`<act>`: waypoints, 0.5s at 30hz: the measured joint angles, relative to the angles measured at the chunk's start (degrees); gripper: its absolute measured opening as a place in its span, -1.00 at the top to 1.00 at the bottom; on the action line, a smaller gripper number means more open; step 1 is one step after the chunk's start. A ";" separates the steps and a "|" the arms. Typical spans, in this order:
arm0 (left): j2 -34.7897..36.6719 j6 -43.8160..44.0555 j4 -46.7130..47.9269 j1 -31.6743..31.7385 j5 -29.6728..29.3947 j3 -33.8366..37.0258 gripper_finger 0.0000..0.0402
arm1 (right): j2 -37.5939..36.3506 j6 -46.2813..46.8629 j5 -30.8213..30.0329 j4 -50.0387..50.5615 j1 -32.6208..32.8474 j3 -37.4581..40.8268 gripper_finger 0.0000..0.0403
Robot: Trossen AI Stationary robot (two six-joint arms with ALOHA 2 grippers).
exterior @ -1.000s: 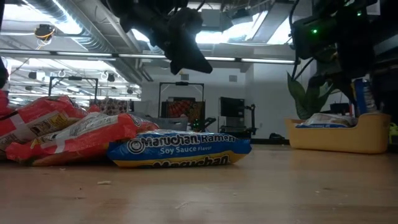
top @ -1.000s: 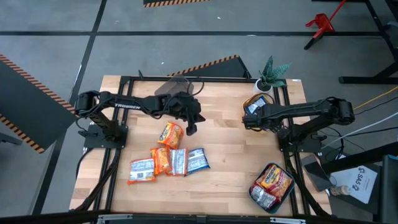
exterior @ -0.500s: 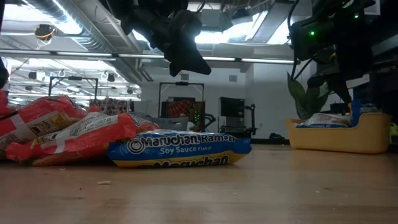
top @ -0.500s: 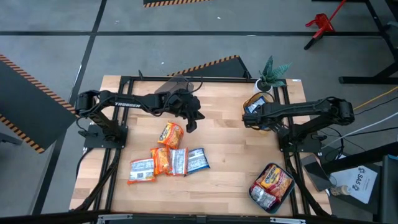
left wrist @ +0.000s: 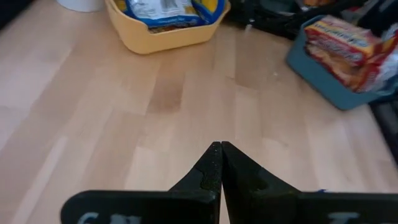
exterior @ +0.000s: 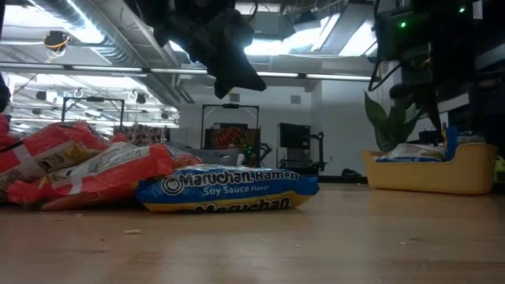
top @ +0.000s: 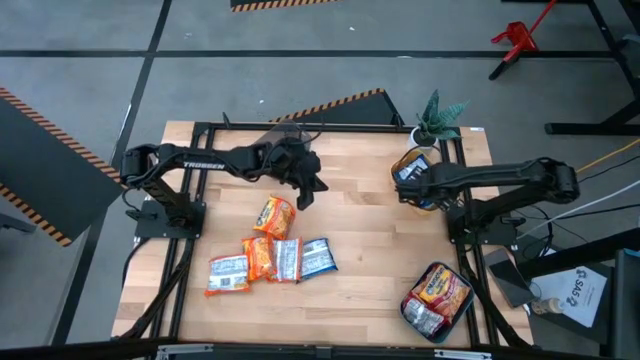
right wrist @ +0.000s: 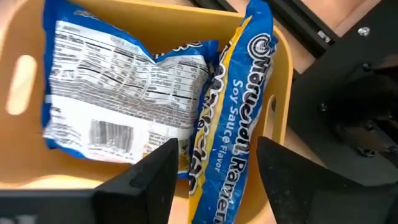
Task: Sort Maruchan noodles
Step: Put the blue noodle pack into the yellow bin
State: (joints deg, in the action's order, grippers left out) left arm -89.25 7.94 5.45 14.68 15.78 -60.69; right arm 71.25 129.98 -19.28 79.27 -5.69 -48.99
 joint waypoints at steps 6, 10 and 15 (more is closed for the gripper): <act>0.00 0.95 -0.08 1.52 3.29 0.00 1.00 | -3.35 -2.98 -2.08 0.41 0.00 0.00 0.00; 1.23 1.04 0.26 2.55 6.12 0.08 1.00 | -6.21 -6.17 -4.06 0.04 0.02 0.00 0.00; 2.65 1.61 -0.13 3.33 7.66 0.09 1.00 | -10.00 -12.87 -6.27 0.25 0.04 -0.11 0.00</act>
State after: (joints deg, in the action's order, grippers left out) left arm -86.61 9.55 5.32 18.01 23.45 -60.60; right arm 61.25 117.11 -25.56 79.52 -5.66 -49.10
